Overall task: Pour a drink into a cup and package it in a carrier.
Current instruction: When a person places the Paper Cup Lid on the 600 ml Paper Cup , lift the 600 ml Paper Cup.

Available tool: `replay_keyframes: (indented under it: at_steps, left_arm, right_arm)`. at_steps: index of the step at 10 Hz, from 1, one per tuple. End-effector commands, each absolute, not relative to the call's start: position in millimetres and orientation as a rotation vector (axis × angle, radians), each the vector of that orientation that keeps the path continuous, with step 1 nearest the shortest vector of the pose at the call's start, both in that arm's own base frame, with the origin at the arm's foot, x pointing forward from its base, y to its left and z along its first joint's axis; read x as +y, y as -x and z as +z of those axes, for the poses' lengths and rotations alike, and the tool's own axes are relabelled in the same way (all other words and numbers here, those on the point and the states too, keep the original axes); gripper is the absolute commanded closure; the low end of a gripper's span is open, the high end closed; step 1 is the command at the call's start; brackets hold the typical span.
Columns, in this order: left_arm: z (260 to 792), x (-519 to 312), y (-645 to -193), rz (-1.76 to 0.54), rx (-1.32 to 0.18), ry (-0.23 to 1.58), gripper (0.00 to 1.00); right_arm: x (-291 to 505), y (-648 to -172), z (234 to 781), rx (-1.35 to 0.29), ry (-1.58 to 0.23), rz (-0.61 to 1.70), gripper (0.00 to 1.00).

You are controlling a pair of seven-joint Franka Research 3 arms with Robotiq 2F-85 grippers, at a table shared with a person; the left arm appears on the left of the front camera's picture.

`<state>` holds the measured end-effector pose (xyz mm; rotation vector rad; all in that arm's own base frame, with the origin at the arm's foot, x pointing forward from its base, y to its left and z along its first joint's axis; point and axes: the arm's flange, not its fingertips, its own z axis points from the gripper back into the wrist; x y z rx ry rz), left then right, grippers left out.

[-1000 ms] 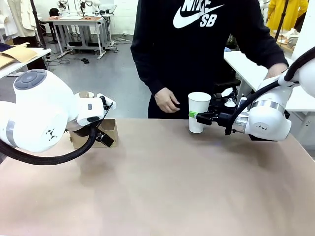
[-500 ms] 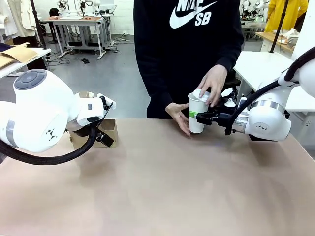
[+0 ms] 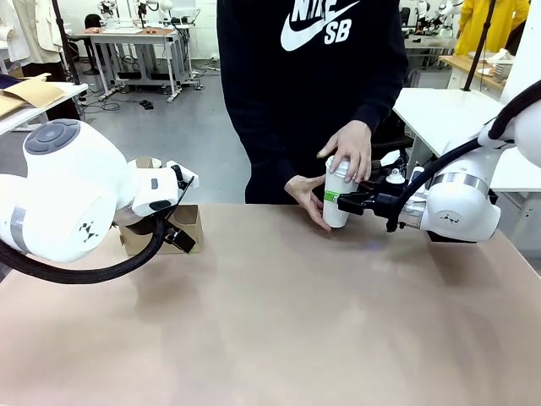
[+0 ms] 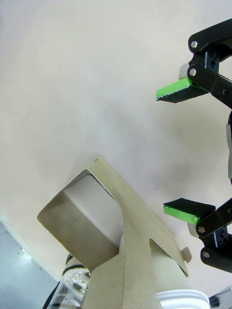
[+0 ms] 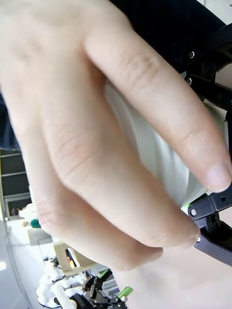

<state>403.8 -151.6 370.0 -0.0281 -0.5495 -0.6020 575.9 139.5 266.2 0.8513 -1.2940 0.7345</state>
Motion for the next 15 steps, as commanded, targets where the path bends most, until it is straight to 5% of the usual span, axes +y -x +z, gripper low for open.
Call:
replay_keyframes:
  at_steps: [1, 15]
  left_arm:
    - [370.2, -151.5, -403.7, -0.602, -0.55, 0.029, 0.0]
    - [370.2, -151.5, -403.7, -0.602, -0.55, 0.029, 0.0]
  right_arm:
    - [142.9, -572.7, 269.1, -1.307, -0.856, 0.715, 0.2]
    - [142.9, -572.7, 269.1, -1.307, -0.856, 0.715, 0.2]
